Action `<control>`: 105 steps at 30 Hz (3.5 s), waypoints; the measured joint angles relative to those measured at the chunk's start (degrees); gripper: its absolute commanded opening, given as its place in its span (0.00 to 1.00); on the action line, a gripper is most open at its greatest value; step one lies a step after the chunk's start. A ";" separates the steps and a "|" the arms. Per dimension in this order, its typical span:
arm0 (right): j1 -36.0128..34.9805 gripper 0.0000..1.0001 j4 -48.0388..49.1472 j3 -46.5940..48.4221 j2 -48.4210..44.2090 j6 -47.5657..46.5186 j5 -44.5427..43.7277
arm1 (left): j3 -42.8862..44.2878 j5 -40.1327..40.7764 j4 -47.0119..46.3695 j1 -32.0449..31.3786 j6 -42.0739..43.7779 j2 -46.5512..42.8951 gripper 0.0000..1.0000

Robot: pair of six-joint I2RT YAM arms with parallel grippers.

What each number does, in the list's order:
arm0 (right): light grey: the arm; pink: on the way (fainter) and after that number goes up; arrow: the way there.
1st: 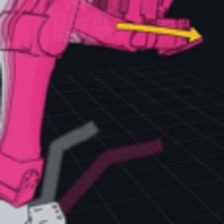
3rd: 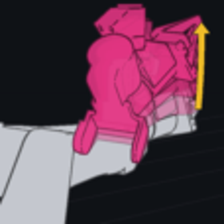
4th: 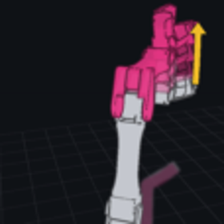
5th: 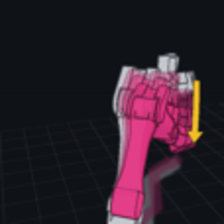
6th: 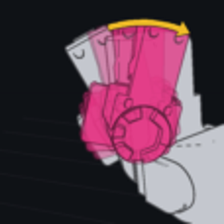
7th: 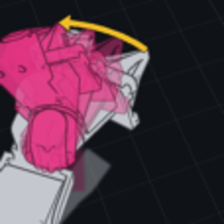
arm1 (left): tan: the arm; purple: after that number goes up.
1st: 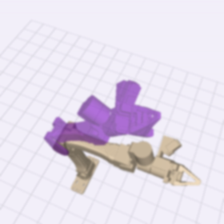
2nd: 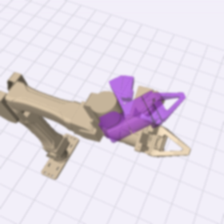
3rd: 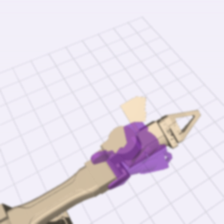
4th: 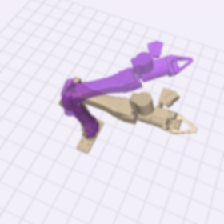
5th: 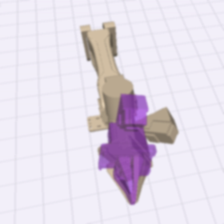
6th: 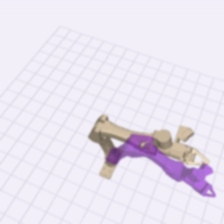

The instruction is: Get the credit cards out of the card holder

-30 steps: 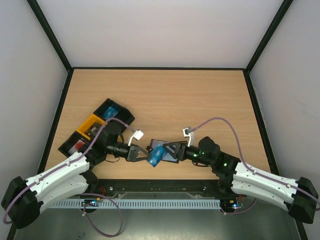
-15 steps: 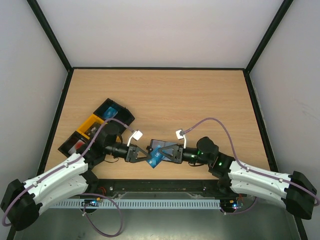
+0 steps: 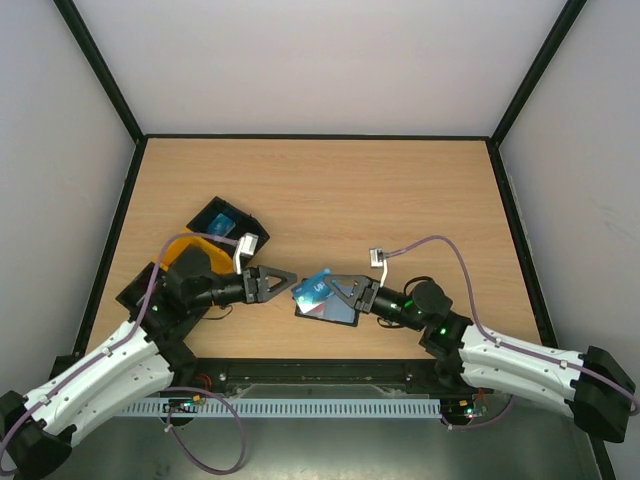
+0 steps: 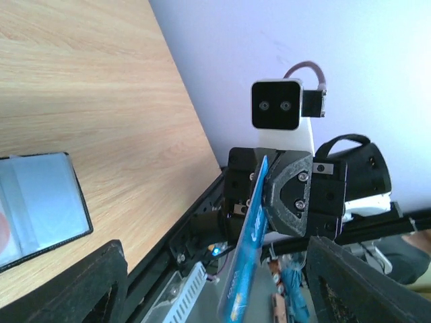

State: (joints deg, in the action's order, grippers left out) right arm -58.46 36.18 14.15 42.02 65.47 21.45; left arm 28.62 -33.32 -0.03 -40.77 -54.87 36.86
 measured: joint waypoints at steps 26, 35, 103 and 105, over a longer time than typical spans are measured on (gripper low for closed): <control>0.00 0.02 17.33 -1.11 12.13 13.88 -9.64 | -11.41 1.99 -24.92 -0.02 -18.60 -0.28 0.16; 0.00 0.03 18.14 -2.25 12.37 14.78 -9.86 | -12.44 1.44 -27.78 -0.02 -19.45 1.11 0.03; 0.00 0.98 -16.63 -7.15 -17.42 4.13 -18.34 | 15.80 27.61 12.79 40.13 4.52 35.21 0.02; 0.00 0.98 -16.59 -7.15 -17.51 4.13 -18.69 | 16.09 28.11 12.68 40.15 4.52 36.20 0.03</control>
State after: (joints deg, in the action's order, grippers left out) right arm -58.46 19.59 7.01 24.51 69.60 2.76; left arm 44.71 -5.21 12.64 -0.62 -50.35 73.06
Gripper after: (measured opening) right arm 0.978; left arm 0.028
